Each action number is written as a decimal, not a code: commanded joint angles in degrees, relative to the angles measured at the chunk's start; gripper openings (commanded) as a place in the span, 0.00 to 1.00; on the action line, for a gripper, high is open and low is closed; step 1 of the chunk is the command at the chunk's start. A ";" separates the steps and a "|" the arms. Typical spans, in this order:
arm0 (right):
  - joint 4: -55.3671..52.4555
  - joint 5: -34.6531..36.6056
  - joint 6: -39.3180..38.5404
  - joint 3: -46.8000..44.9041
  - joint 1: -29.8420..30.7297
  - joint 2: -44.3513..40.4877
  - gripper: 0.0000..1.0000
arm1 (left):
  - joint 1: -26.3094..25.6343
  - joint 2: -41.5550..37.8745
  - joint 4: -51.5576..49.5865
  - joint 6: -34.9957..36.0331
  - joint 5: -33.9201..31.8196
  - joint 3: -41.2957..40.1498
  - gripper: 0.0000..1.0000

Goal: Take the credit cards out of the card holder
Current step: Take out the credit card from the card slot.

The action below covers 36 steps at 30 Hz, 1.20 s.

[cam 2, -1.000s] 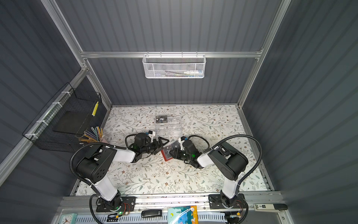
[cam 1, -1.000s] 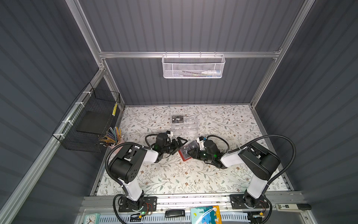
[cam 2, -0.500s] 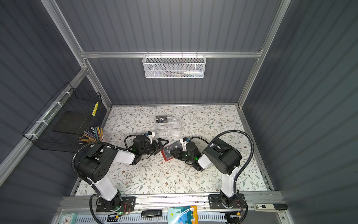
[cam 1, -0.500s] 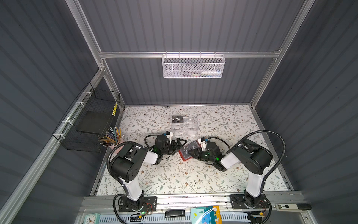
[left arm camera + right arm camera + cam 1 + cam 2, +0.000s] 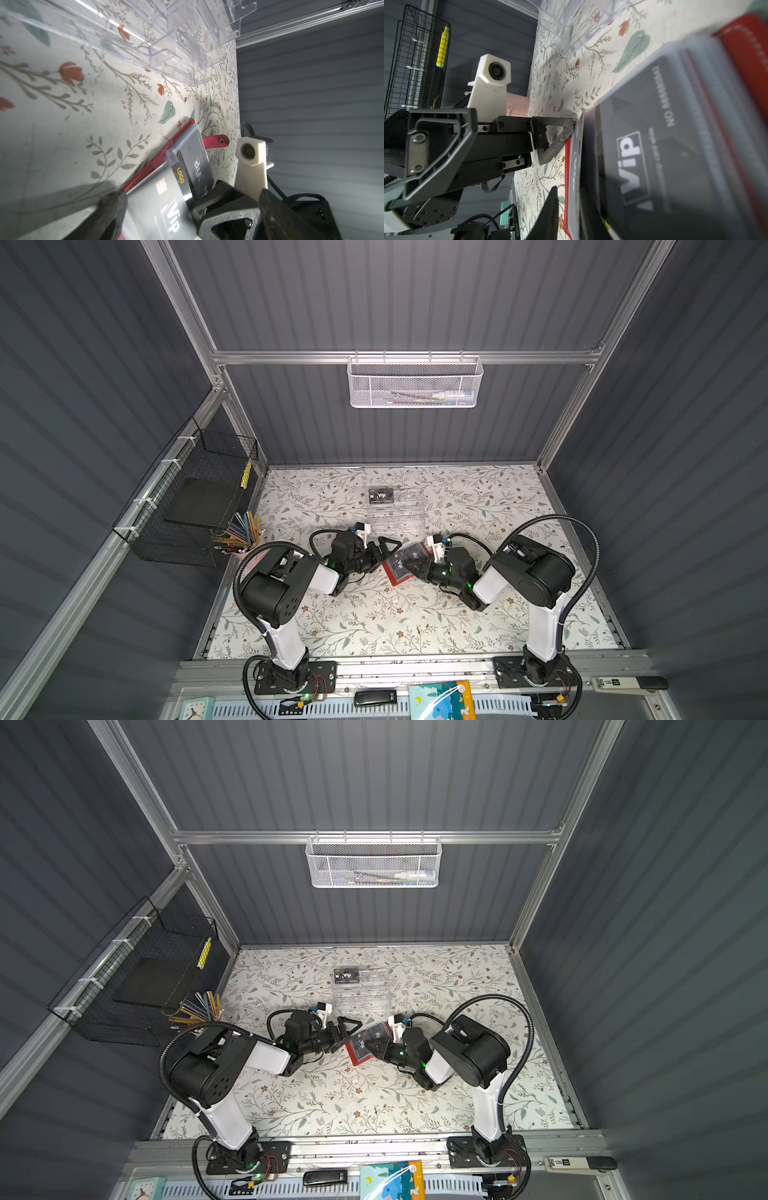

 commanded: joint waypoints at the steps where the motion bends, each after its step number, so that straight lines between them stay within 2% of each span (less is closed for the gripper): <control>1: 4.86 0.17 0.56 -0.23 -0.51 1.02 0.18 | -0.33 3.30 -7.98 -0.89 0.33 -2.49 1.00; 16: 3.82 1.25 -0.25 -0.01 -0.53 0.41 0.07 | -0.33 3.71 -6.83 -1.00 0.68 -3.29 1.00; 25: -5.53 3.52 -5.78 -0.40 -0.52 -6.22 0.00 | -0.31 4.74 -5.59 -1.25 0.77 -3.92 1.00; 33: -18.48 4.31 -12.63 1.33 -0.52 -13.15 0.00 | 0.37 4.16 -6.83 -0.63 1.07 -3.49 1.00; 36: -23.94 7.71 -16.08 2.08 -0.47 -15.97 0.00 | 0.99 3.23 -9.12 0.52 1.40 -2.48 1.00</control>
